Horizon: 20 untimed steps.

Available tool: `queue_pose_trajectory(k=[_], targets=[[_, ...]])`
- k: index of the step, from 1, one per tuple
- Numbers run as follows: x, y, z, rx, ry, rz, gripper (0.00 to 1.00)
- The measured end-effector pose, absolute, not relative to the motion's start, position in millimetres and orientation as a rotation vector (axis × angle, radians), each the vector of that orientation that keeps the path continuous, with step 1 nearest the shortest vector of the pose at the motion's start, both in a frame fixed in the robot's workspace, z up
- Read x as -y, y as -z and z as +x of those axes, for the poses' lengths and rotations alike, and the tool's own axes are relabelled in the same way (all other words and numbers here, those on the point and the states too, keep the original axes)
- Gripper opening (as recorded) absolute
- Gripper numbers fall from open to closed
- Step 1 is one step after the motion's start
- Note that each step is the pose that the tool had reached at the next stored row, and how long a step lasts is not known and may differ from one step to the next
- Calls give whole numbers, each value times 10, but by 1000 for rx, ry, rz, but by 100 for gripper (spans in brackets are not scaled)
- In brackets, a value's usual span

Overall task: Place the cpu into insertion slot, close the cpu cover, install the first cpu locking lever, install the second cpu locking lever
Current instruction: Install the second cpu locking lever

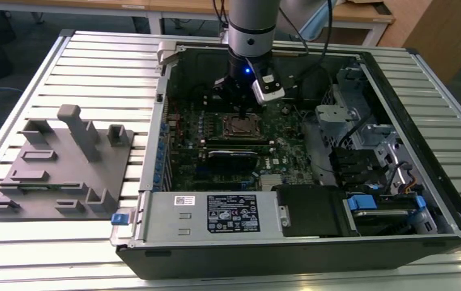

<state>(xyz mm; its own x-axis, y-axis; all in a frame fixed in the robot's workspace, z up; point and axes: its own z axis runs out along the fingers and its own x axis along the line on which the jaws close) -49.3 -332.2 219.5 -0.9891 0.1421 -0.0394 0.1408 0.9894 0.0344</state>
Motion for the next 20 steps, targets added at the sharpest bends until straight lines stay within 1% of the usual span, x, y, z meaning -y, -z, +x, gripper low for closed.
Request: queue_pose_trajectory(k=[7,9,20], targets=[[3322,-2217,-492,-3092,-49,220,10],[3322,-2272,-493,-3092,-49,220,10],[3355,-2272,-492,-3092,-49,220,10]])
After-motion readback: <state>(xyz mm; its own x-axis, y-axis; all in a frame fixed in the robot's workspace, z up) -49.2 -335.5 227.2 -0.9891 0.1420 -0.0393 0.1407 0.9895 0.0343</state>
